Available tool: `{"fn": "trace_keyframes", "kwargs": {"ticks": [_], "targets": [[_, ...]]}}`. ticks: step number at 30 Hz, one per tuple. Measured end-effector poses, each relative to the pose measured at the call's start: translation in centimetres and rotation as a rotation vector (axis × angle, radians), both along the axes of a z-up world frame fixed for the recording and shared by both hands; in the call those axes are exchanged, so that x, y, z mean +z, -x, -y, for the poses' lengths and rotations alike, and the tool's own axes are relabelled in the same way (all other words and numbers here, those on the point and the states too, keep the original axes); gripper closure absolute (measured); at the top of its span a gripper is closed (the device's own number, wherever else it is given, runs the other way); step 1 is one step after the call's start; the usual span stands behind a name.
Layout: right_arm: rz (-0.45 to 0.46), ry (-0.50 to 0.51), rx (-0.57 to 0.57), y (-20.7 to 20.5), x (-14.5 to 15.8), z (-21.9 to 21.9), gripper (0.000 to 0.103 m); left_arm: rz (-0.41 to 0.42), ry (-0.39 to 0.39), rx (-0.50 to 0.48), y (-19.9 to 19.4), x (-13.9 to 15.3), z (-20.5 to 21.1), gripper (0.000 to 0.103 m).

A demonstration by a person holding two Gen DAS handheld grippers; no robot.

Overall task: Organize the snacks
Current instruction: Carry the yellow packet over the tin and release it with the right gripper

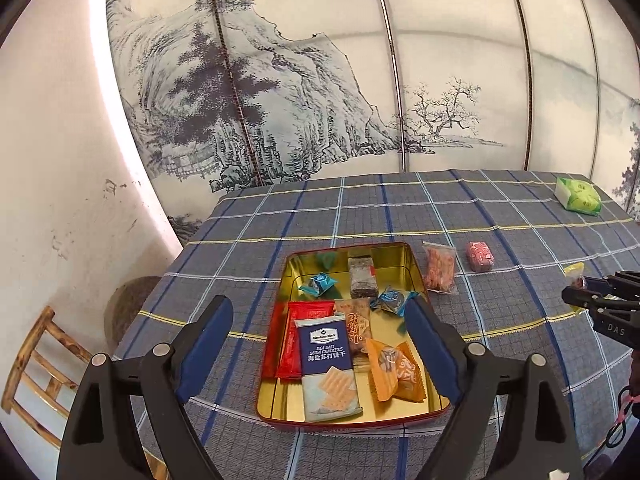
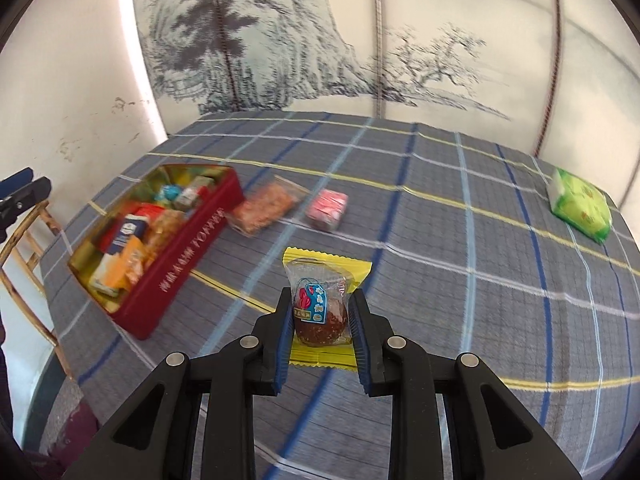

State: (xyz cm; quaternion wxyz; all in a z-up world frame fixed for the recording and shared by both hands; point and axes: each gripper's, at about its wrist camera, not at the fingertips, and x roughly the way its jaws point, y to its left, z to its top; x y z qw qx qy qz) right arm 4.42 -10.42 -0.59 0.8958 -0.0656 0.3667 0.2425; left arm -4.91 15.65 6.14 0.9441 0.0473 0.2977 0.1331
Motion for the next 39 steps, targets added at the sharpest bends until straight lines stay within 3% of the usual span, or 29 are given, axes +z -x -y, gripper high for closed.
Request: {"fn": "trace_keyframes", "kwargs": {"ticks": [13,23,34,39], "targets": [[0.022,0.002,0.178,0.1,2.3,-10.3,0.075,-0.008,0.039,0.058,0.8,-0.6,-3.7,0.012],[-0.088,0.009,0.314,-3.2,0.5,-19.5,0.075,-0.113,0.155,0.156,1.5,-4.9,-10.0,0.011],[-0.241,0.061,0.326,-9.9,-2.5,-27.7,0.075,-0.08,0.202,0.074,2.5,-5.6,-10.9,0.011],[-0.262,0.007,0.301,-11.2,-2.9,-28.7,0.069,-0.082,0.187,0.062,2.6,-6.1,-10.7,0.011]]}}
